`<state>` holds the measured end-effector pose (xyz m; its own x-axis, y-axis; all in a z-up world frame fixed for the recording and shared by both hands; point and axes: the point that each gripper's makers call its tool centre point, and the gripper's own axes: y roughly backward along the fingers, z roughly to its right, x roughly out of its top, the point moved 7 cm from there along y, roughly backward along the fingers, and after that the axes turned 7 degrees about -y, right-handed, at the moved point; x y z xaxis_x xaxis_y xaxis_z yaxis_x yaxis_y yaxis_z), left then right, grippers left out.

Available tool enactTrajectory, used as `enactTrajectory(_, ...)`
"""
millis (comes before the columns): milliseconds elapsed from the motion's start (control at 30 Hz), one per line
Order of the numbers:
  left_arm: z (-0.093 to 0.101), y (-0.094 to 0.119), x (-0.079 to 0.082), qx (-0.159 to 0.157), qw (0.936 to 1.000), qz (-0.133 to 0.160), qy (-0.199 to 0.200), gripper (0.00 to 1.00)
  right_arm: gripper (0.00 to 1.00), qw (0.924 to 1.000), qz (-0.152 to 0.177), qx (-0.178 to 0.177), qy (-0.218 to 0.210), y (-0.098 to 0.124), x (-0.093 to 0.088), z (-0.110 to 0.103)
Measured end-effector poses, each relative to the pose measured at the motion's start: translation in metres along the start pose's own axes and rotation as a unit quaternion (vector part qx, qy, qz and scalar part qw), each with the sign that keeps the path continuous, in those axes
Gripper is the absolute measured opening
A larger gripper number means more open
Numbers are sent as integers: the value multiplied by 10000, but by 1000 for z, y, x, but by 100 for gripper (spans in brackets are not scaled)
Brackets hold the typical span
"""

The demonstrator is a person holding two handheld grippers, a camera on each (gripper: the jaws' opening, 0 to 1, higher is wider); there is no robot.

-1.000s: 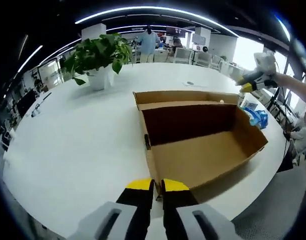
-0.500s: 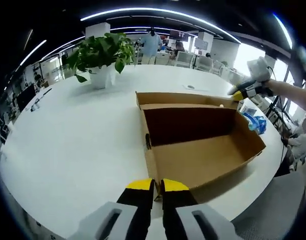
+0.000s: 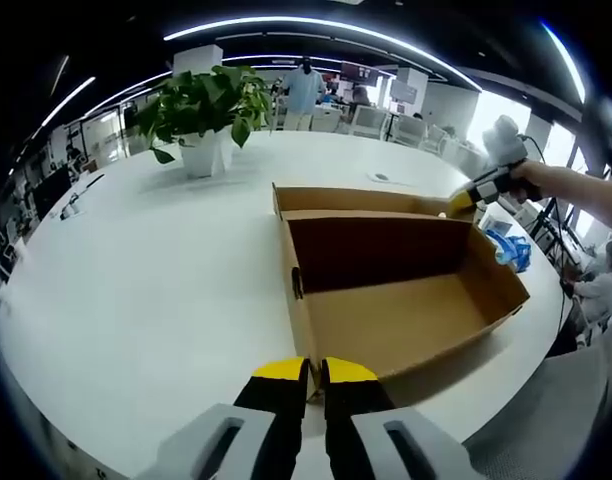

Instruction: Operate the shoe box by opening the lid, removing the specified soft item, and placing it in the target area until the item is outside and the box remains undamaged.

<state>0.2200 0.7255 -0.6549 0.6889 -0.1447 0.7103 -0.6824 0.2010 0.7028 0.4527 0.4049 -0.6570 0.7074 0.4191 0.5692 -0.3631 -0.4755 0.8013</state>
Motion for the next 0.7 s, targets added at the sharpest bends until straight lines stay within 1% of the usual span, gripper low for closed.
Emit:
enactTrajectory(33, 0, 0, 0, 0, 10000, 8, 24, 5, 16, 10000, -4, -17, -48, 0, -1, -1)
enactTrajectory(233, 0, 0, 0, -14, 10000, 18, 29, 5, 13, 9999, 26, -129, 33, 3, 0, -6)
enactTrajectory(333, 0, 0, 0, -27, 10000, 8, 46, 5, 12, 9998, 92, -190, 72, 6, 2, -7)
enactTrajectory(567, 0, 0, 0, -37, 10000, 2, 40, 5, 8, 9995, 229, -238, 0, 14, 4, -7)
enactTrajectory(700, 0, 0, 0, -35, 10000, 1, 28, 5, 5, 9990, 361, -259, 22, 22, 8, -7)
